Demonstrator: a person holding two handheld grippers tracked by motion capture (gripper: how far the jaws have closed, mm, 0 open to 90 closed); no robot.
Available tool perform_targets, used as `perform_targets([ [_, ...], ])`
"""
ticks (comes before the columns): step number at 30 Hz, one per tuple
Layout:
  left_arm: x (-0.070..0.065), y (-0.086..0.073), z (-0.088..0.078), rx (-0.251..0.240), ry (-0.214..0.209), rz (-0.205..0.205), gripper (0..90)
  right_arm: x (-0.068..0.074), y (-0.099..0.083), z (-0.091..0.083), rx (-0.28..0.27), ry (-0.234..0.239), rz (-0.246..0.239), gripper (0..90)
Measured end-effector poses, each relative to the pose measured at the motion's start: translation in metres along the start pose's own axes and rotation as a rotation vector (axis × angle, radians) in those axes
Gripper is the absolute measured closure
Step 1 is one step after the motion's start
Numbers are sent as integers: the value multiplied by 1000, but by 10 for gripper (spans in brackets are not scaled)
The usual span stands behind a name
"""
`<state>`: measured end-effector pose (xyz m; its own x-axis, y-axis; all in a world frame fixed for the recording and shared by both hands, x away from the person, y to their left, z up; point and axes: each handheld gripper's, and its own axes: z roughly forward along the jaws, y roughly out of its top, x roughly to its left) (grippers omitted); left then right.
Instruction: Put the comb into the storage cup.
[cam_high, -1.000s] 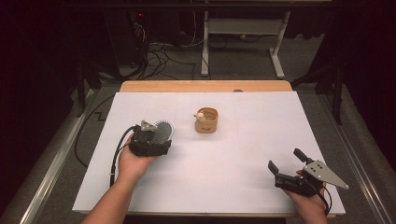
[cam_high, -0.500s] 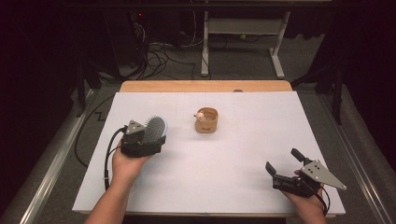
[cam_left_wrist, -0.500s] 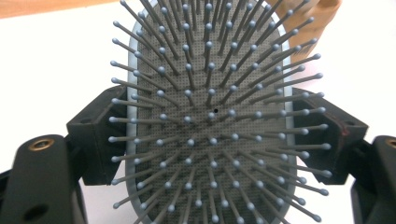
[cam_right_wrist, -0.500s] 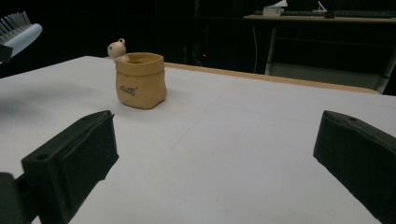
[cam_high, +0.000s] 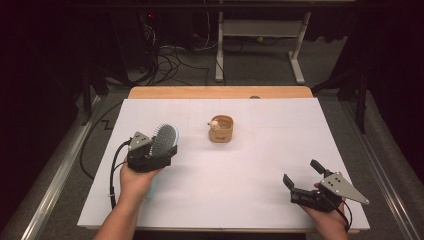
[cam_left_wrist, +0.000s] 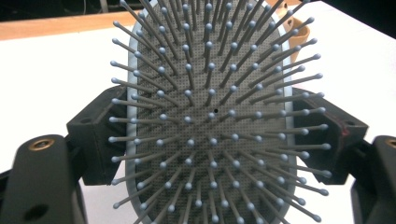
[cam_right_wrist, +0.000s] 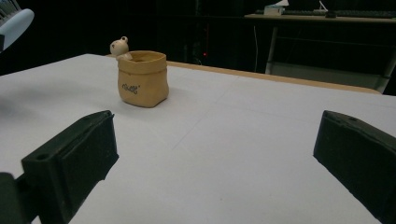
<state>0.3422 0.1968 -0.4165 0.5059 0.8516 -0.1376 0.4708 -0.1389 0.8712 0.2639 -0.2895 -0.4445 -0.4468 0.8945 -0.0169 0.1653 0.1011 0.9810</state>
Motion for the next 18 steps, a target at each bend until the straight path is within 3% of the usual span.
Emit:
perform_targets([
  [7,-9,-3,-2,-58,-43,32,201,-1,0,0,-4,-1,6,3],
  [18,-17,-1,-2,-94,-86,50,201,-1,0,-1,-2,4,9,3],
])
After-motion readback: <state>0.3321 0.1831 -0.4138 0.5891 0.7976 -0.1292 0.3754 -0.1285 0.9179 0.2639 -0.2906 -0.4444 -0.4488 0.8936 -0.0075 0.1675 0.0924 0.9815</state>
